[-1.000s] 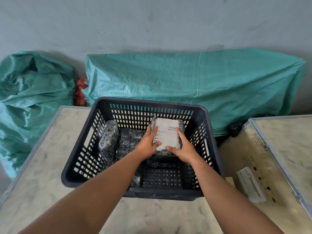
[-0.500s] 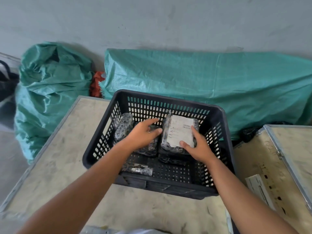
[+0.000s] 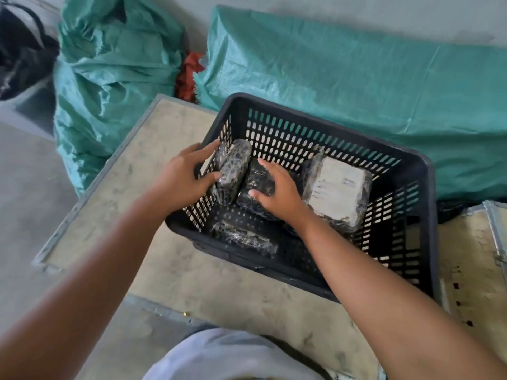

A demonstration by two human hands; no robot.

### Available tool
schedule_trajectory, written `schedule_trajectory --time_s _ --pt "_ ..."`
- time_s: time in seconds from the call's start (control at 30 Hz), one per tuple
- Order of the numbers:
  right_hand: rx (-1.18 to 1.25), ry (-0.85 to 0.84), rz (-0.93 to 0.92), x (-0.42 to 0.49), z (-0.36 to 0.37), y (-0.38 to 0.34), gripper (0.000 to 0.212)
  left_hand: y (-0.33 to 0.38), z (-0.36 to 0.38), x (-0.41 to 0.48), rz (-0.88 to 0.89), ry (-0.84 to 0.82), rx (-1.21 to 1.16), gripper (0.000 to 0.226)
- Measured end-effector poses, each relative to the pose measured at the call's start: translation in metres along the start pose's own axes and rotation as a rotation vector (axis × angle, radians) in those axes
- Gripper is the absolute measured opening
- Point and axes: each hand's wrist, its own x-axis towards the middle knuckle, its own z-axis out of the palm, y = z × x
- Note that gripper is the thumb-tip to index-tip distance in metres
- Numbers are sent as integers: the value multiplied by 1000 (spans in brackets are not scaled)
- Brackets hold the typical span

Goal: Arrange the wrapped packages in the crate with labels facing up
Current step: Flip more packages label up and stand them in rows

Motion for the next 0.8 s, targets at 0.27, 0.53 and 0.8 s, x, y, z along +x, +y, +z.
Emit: schedule_trajectory --time_s 0.27,0.53,0.8 --pt "-528 -250 182 22 43 39 101 -16 -3 2 -99 -12 -200 72" --pt "-739 -278 167 28 54 42 115 -13 0 4 -54 13 -133 66" --pt "-710 -315 131 23 42 30 96 -13 -1 5 -40 -28 -121 66"
